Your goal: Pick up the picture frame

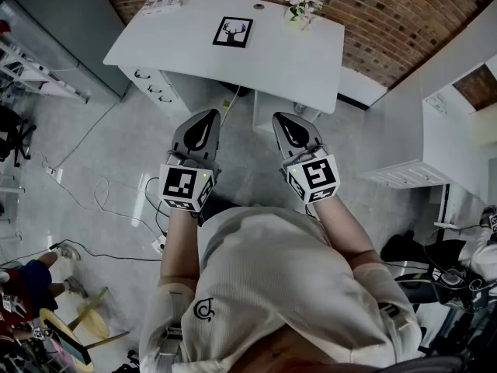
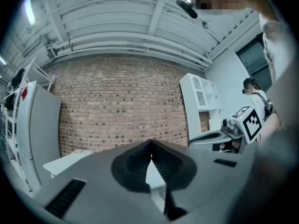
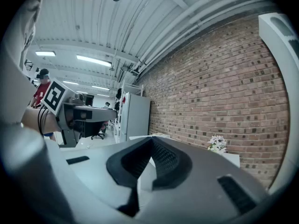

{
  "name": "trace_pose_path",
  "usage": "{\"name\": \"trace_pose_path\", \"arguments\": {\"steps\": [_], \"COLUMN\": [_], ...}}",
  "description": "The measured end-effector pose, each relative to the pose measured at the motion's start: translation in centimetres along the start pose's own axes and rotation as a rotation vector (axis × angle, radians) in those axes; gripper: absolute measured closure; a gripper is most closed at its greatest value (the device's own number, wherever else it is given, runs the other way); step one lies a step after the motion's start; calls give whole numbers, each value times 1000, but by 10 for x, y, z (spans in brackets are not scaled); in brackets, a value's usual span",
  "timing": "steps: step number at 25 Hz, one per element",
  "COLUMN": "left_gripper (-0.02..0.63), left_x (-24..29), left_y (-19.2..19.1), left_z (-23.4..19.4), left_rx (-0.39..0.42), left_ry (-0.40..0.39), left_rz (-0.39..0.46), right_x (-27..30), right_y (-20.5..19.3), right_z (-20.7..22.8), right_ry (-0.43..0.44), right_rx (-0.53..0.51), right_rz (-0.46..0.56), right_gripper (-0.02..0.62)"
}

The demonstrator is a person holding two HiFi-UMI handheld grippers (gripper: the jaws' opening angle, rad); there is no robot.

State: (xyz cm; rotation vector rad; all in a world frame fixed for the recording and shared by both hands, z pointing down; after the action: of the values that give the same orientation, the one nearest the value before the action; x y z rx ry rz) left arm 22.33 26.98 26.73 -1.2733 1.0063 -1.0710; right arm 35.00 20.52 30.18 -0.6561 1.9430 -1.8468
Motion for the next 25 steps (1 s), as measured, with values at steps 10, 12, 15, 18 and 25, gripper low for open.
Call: {"name": "trace_pose_path", "arguments": {"steps": [10,12,15,18,25], "left_gripper": [592,592,592,592,592], "left_x": [8,10,14,17,41], "left_y": [-4,-7,-12,-19,-35], "left_z": [-5,-7,-10,-20,-67], "left_rx": [-17,-32,-52,-63,-93], "left_ry": [-1,0,2,6,-16], "left_rz": [-9,-9,-14,-19,-12], "right_x": [6,7,10,20,67], "right_y": [-3,-6,-10,-17,-31], "right_z": [6,8,13,16,28], "right_ry": [-8,-12,-27,-47,-123], "right_rx": [18,29,51,46,31], "right_rz": [-9,-17,-25,-49,-98], "right_gripper": [590,589,589,589,588]}}
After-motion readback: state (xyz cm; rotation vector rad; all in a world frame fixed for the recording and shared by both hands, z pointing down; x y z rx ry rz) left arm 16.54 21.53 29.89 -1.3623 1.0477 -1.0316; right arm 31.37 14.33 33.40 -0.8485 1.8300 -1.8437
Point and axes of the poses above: the fingertips, and each gripper's own axes: x forward along the fingers, z to its right, y out of its top, the point moved 1 cm from there along -x, backward along the fingers, and after that the axes turned 6 degrees about -y, right-handed, at the moved point
